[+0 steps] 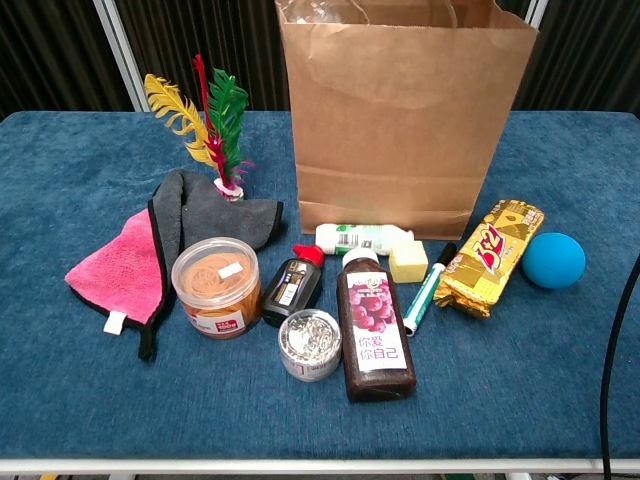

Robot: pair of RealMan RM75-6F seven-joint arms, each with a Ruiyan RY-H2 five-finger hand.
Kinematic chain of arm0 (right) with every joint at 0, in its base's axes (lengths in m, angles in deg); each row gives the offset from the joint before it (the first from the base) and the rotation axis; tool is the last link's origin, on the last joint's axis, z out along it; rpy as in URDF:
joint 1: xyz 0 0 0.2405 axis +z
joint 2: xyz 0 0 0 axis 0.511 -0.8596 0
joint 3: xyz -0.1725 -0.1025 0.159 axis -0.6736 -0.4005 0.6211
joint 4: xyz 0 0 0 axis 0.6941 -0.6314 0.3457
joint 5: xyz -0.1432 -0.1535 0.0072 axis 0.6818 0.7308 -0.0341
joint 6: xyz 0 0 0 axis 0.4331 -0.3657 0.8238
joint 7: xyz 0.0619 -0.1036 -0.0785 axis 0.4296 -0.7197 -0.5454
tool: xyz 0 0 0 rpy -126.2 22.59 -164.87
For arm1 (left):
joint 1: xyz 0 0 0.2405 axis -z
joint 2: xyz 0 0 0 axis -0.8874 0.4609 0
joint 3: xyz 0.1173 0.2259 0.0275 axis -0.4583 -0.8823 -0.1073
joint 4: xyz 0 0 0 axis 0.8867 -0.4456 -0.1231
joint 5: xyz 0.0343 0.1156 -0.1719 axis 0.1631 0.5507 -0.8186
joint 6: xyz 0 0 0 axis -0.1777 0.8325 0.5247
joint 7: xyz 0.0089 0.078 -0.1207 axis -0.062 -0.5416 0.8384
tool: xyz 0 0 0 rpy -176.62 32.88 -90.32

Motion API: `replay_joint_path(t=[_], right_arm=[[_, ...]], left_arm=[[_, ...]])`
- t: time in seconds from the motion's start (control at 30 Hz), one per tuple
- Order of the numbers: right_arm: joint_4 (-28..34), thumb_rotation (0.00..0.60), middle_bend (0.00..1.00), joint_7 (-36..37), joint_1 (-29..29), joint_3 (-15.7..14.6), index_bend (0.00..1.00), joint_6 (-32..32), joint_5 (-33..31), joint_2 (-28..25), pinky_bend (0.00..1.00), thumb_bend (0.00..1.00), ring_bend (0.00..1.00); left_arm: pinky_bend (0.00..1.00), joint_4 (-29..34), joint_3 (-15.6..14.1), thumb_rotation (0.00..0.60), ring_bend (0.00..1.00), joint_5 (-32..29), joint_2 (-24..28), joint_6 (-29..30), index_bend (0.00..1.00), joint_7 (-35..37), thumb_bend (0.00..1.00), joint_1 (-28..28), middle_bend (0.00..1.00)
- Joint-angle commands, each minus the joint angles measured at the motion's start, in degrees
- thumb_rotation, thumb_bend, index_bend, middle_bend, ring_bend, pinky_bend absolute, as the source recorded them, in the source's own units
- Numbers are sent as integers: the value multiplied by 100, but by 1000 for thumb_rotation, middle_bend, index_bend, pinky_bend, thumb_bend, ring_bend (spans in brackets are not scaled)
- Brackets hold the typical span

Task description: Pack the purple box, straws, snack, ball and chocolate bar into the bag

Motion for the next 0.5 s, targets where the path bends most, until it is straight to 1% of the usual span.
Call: replay_joint_path(t=[0.03,0.1,0.2,0.27,0.37,0.43,0.5], right_arm=[[270,600,264,52,-202,39,169,-452,266,-228,99,0,92],[474,600,272,27,-394,18,169,-743,399,-409,107,0,100],[898,600,279,-66,-895,-160,182,-1241,513,-757,132,0,121],[1136,600,291,-82,-1310,-480,212,-1467,572,-970,170,0,144],[1354,600,314,-154,-1840,-990,244,-1570,472,-1174,237,0,169],[1363,600,322,-61,-2151,-1280,251,-1667,399,-1133,270,0,182],[1223,600,327,81,-2408,-1503,253,-1766,337,-971,283,0,191]], left_arm=[[239,14,1,600,158,6,8,22,227,-2,242,-5,240],[239,30,3,600,158,5,15,30,227,4,242,-7,240],[239,48,-4,600,158,11,16,14,227,8,242,2,240],[239,43,-21,600,158,24,1,-12,227,13,242,12,240],[239,21,-41,600,158,58,-25,-26,227,19,242,34,240],[239,23,-31,600,158,76,-44,7,227,40,242,45,240],[239,17,-32,600,158,97,-58,40,227,62,241,50,240]])
